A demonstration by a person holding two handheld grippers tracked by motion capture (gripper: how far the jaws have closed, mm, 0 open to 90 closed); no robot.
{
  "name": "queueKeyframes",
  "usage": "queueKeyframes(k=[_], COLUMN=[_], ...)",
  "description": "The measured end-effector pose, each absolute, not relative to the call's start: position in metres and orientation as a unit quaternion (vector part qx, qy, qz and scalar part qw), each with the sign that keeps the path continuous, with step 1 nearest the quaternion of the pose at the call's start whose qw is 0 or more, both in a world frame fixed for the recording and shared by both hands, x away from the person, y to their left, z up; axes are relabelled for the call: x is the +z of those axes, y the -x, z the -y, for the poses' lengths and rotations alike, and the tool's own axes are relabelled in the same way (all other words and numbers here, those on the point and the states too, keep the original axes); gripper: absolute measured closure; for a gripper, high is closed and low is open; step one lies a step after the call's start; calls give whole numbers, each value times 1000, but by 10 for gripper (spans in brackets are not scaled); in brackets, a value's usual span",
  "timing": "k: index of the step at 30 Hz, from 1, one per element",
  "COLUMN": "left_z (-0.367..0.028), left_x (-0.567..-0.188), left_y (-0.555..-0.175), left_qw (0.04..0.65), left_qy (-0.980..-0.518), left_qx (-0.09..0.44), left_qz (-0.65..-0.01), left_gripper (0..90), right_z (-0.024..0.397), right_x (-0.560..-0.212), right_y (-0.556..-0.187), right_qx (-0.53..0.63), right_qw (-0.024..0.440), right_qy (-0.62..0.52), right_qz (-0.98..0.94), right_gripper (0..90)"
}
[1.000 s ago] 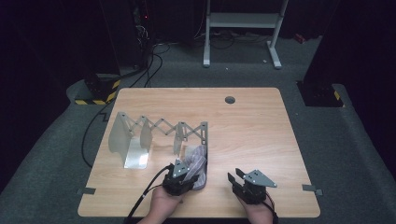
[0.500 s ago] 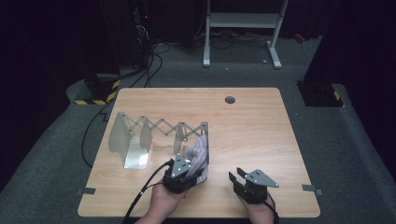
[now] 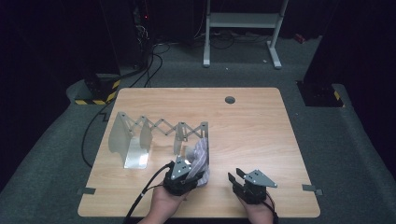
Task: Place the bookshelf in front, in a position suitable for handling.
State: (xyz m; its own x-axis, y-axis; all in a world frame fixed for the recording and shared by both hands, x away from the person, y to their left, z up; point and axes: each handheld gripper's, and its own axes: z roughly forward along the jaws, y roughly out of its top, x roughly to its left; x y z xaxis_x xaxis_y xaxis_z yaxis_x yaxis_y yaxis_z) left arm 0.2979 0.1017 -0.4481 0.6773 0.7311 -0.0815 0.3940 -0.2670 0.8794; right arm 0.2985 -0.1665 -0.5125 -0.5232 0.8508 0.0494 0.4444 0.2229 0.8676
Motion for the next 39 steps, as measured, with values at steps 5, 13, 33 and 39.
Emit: queueKeyframes(k=[5, 13, 33, 39], left_z=[-103, -94, -100, -85], left_x=[-412, -482, -485, -500], left_y=[-293, -305, -337, -359], left_qw=[506, 433, 396, 354], left_qy=[-764, -802, -802, -814], left_qx=[206, 162, 186, 179], left_qz=[-344, -377, -407, -424], left_gripper=[656, 657, 656, 656], right_z=[166, 168, 167, 169], right_x=[-511, -511, -511, -510], right_y=[-298, -298, -298, -297], right_qx=[450, 451, 450, 453], right_qw=[228, 227, 229, 228], right_qy=[-429, -431, -428, -430], right_qz=[-749, -748, -749, -747], right_gripper=[601, 602, 601, 601])
